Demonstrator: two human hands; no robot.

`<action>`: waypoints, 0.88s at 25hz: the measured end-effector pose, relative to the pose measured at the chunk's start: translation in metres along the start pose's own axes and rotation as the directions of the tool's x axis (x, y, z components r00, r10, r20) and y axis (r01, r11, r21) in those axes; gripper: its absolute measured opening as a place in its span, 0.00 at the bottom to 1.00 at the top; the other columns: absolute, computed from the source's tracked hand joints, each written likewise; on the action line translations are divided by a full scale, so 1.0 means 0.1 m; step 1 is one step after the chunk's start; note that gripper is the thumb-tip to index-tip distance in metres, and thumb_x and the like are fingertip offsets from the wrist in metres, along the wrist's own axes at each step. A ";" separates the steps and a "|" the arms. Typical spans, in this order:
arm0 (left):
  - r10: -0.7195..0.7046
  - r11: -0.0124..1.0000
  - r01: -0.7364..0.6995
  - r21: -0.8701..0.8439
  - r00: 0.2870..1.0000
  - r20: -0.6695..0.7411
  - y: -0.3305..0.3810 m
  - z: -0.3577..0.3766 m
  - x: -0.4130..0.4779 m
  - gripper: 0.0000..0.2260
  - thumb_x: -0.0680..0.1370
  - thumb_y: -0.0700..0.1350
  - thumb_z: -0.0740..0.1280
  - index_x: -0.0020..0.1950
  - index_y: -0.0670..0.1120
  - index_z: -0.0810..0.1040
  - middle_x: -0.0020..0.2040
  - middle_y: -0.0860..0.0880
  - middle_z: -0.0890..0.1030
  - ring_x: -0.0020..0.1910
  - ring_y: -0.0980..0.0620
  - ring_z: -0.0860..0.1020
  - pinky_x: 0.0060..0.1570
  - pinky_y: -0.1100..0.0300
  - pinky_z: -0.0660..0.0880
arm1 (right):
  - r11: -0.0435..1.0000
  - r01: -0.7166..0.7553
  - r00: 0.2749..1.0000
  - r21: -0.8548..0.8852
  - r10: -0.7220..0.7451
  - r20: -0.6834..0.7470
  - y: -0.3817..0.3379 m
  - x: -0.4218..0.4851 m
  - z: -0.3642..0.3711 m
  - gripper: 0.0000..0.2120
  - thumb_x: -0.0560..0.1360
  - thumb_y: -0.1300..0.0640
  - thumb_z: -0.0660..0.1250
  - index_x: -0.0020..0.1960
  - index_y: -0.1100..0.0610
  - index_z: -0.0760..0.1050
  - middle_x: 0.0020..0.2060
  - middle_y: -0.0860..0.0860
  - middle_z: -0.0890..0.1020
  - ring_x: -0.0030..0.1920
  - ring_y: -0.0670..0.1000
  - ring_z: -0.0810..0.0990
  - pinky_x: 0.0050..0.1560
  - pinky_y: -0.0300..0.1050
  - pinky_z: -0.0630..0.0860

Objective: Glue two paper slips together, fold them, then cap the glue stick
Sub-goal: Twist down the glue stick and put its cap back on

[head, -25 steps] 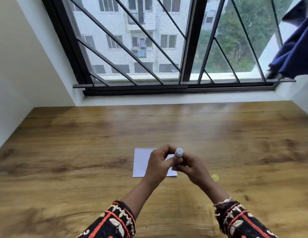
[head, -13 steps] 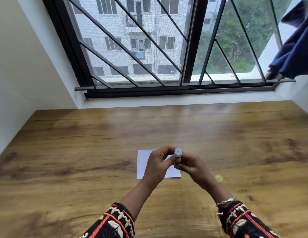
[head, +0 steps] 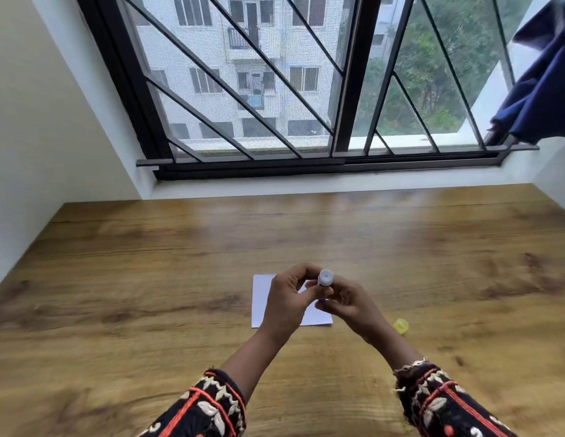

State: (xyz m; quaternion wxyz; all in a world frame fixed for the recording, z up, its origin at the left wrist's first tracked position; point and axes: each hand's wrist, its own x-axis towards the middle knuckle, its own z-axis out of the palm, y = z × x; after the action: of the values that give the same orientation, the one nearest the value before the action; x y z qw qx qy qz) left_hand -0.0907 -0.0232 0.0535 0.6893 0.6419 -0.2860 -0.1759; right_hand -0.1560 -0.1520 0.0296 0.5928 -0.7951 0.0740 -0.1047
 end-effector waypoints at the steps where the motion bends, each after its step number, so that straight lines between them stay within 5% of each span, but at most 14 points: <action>1: 0.004 1.000 -0.004 0.007 1.000 0.000 -0.01 0.00 0.00 0.05 0.66 0.44 0.71 0.40 0.45 0.80 0.38 0.43 0.83 0.44 0.43 0.81 0.51 0.44 0.76 | 1.000 -0.001 1.000 -0.005 0.001 -0.003 0.00 0.00 0.00 0.14 0.66 0.61 0.68 0.51 0.65 0.78 0.46 0.64 0.82 0.47 0.55 0.81 0.51 0.51 0.77; 4: 0.009 0.999 -0.008 0.037 1.000 -0.010 -0.03 0.01 0.00 0.04 0.68 0.38 0.72 0.41 0.44 0.80 0.41 0.40 0.83 0.47 0.41 0.81 0.51 0.46 0.76 | 1.000 -0.016 0.998 -0.006 0.015 -0.055 0.03 0.00 0.01 0.07 0.66 0.65 0.70 0.44 0.61 0.80 0.40 0.59 0.84 0.43 0.54 0.82 0.49 0.57 0.77; 7: 0.003 0.999 -0.001 0.038 0.999 -0.045 -0.05 0.03 -0.01 0.05 0.68 0.35 0.71 0.39 0.45 0.79 0.37 0.47 0.83 0.42 0.47 0.80 0.47 0.52 0.76 | 0.999 -0.052 0.995 -0.011 0.051 -0.084 0.01 0.04 0.03 0.07 0.63 0.64 0.73 0.40 0.61 0.79 0.35 0.51 0.83 0.39 0.49 0.81 0.46 0.58 0.79; 11: -0.002 1.000 0.003 0.028 0.999 -0.044 -0.03 0.05 0.00 0.04 0.67 0.38 0.71 0.39 0.45 0.79 0.35 0.54 0.82 0.40 0.53 0.79 0.45 0.58 0.75 | 0.996 -0.085 0.988 -0.037 0.079 -0.134 -0.05 0.04 0.07 0.13 0.54 0.50 0.70 0.34 0.53 0.70 0.27 0.37 0.78 0.31 0.39 0.75 0.37 0.41 0.75; 14: -0.001 0.999 0.003 0.047 0.999 -0.050 -0.02 0.00 0.03 0.05 0.66 0.38 0.71 0.39 0.45 0.79 0.35 0.54 0.82 0.40 0.54 0.79 0.46 0.57 0.75 | 0.995 -0.064 0.997 0.077 0.068 -0.045 -0.03 0.03 0.03 0.19 0.58 0.53 0.71 0.47 0.58 0.75 0.38 0.43 0.82 0.42 0.41 0.80 0.46 0.43 0.78; 17: 0.010 0.999 -0.008 0.042 0.999 -0.036 -0.03 -0.03 0.06 0.05 0.65 0.39 0.72 0.40 0.43 0.80 0.38 0.50 0.83 0.42 0.51 0.80 0.48 0.53 0.76 | 0.981 -0.056 0.998 0.185 0.059 -0.009 0.01 0.03 -0.01 0.25 0.65 0.69 0.69 0.61 0.60 0.71 0.48 0.54 0.82 0.52 0.49 0.81 0.51 0.45 0.79; 19: 0.011 0.999 -0.010 0.035 0.999 -0.031 -0.05 -0.03 0.06 0.06 0.66 0.40 0.72 0.41 0.42 0.80 0.39 0.47 0.82 0.43 0.50 0.79 0.48 0.51 0.75 | 0.983 -0.034 0.999 0.183 0.041 -0.031 0.01 0.05 -0.01 0.25 0.67 0.74 0.67 0.61 0.58 0.72 0.47 0.54 0.83 0.51 0.52 0.82 0.51 0.46 0.80; 22: 0.010 0.999 -0.008 0.036 0.999 -0.037 -0.06 -0.04 0.04 0.07 0.65 0.45 0.72 0.40 0.44 0.80 0.38 0.47 0.82 0.42 0.45 0.79 0.49 0.46 0.76 | 1.000 0.015 0.998 0.022 -0.014 -0.064 0.01 0.07 0.02 0.18 0.64 0.70 0.71 0.48 0.51 0.78 0.39 0.47 0.84 0.45 0.49 0.83 0.46 0.41 0.79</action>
State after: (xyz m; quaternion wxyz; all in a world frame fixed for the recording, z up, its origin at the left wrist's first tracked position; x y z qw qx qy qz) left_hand -0.0848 -0.0229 0.0484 0.6836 0.6561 -0.2793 -0.1558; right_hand -0.1483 -0.1525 0.0285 0.5983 -0.7851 0.0860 -0.1353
